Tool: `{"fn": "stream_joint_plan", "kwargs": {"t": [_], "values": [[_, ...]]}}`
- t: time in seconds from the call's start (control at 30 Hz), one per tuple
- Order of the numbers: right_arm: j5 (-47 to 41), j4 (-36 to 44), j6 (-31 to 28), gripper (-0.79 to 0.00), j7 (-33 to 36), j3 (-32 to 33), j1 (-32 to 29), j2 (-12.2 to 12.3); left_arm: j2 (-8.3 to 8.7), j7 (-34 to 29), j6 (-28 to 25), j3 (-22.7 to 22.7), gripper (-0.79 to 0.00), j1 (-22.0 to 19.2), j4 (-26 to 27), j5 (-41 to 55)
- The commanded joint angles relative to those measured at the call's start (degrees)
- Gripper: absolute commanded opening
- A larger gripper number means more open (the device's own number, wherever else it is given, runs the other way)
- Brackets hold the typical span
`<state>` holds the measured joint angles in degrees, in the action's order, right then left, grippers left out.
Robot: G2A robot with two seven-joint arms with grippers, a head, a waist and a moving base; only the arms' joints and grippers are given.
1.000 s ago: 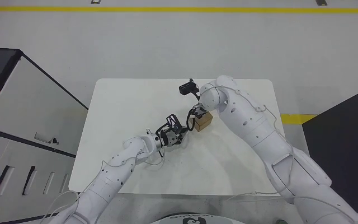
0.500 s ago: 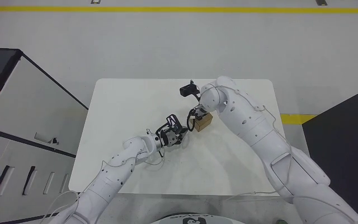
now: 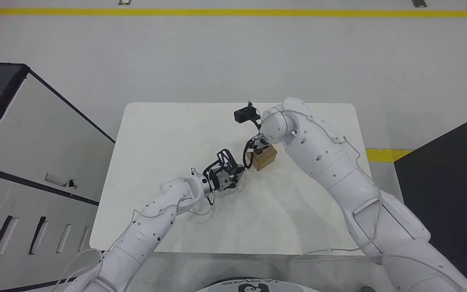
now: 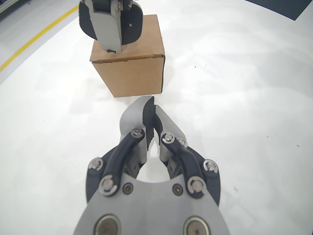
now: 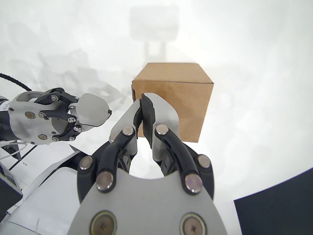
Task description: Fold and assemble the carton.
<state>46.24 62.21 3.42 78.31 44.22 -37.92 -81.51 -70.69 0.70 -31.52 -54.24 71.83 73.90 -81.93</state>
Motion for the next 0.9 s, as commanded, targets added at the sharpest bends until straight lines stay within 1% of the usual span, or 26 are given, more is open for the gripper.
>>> {"fn": "stream_joint_plan", "kwargs": {"t": [0.0,0.37,0.53,0.67,0.83,0.87], "values": [[0.1,0.4,-0.1,-0.785,0.0,0.3,-0.4,0.1,0.00,0.0,0.0,0.0,-0.785,0.0,0.0,0.0],[-0.3,-1.6,-0.6,-0.785,0.2,-0.6,-0.4,-0.3,0.00,0.0,0.0,0.0,-0.785,0.0,0.0,0.0],[-0.9,-1.3,-0.7,-0.785,-0.4,0.4,-0.3,-0.2,0.00,0.0,0.0,0.0,-0.785,0.0,0.0,0.0],[-3.8,1.0,-1.6,-0.785,-0.1,4.4,-1.2,0.9,0.00,0.0,0.0,0.0,-0.785,0.0,0.0,0.0],[-11.4,5.9,-4.9,-0.785,1.3,13.9,-5.6,3.5,0.00,0.0,0.0,0.0,-0.785,0.0,0.0,0.0],[-13.3,6.9,-5.6,-0.699,1.7,16.3,-6.8,4.1,0.00,0.0,0.0,0.0,-0.785,0.0,0.0,0.0]]}}
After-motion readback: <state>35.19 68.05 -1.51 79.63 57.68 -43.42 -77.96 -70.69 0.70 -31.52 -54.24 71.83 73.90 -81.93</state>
